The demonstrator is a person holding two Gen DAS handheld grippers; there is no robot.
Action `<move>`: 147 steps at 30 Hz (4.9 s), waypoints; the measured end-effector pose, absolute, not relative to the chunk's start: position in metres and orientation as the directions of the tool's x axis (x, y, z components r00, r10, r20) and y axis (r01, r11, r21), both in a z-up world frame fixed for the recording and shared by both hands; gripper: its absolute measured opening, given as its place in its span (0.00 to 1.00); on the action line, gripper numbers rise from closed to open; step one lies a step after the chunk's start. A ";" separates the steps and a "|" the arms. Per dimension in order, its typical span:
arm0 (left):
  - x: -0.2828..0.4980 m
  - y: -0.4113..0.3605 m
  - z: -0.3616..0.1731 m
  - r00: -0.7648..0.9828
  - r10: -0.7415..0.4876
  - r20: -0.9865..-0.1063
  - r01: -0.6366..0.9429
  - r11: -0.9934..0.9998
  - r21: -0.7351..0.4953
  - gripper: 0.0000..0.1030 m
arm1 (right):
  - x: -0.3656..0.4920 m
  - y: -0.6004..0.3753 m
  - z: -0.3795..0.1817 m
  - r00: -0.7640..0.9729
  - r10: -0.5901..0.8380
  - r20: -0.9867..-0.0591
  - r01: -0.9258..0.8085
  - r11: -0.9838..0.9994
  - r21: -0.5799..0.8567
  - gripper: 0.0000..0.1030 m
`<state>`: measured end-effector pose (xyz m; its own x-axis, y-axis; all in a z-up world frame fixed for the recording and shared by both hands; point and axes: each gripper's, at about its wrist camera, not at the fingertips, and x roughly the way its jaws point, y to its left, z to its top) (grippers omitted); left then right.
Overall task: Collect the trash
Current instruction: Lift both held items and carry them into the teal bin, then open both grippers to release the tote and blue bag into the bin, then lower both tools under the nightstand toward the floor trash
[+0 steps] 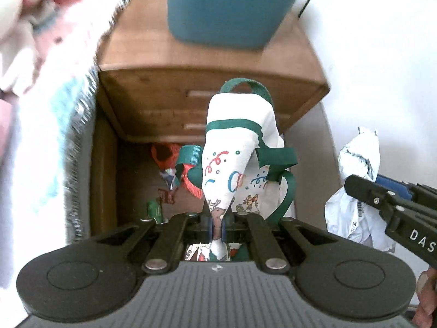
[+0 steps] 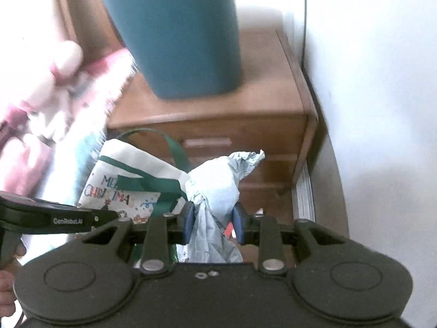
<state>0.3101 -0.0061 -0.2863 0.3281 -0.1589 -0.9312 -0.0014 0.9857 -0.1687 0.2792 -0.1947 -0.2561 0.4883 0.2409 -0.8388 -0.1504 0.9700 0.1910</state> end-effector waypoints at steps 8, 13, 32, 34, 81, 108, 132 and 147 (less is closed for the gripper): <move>0.304 0.013 -0.180 0.423 -0.188 -0.886 0.029 0.981 -0.194 0.05 | 0.281 -0.172 -0.156 0.519 0.284 -0.806 -0.168 0.959 0.230 0.27; 0.305 0.023 -0.128 0.473 -0.186 -0.861 0.043 0.981 -0.188 0.05 | 0.288 -0.155 -0.106 0.559 0.290 -0.777 -0.196 0.956 0.216 0.27; 0.418 0.032 -0.001 0.624 -0.085 -0.777 0.029 0.996 -0.085 0.05 | 0.395 -0.129 -0.003 0.671 0.261 -0.694 -0.224 0.964 0.147 0.27; 0.440 0.030 -0.003 0.626 -0.060 -0.777 0.005 0.997 -0.073 0.05 | 0.415 -0.130 -0.006 0.664 0.271 -0.697 -0.236 0.960 0.148 0.27; 0.642 -0.030 -0.149 0.326 0.092 -0.941 -0.099 0.993 0.063 0.25 | 0.593 -0.113 -0.146 0.365 0.304 -0.880 -0.527 0.847 0.074 0.47; 0.506 0.015 -0.027 0.594 -0.081 -0.801 0.052 0.997 -0.062 0.27 | 0.488 -0.133 -0.043 0.528 0.415 -0.740 -0.456 0.875 0.165 0.54; 0.311 0.072 -0.038 0.659 -0.089 -0.747 0.110 0.994 -0.021 0.78 | 0.316 -0.115 -0.044 0.607 0.442 -0.660 -0.404 0.887 0.223 0.61; 0.294 0.024 -0.238 0.583 0.015 -0.812 -0.062 0.998 -0.025 0.79 | 0.306 -0.163 -0.239 0.491 0.395 -0.777 -0.355 0.905 0.235 0.67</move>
<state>0.2936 0.0242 -0.2375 0.5832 0.0155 -0.8122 -0.0617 0.9978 -0.0253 0.3065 -0.1632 -0.2394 0.4905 0.3947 -0.7769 -0.3550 0.9047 0.2355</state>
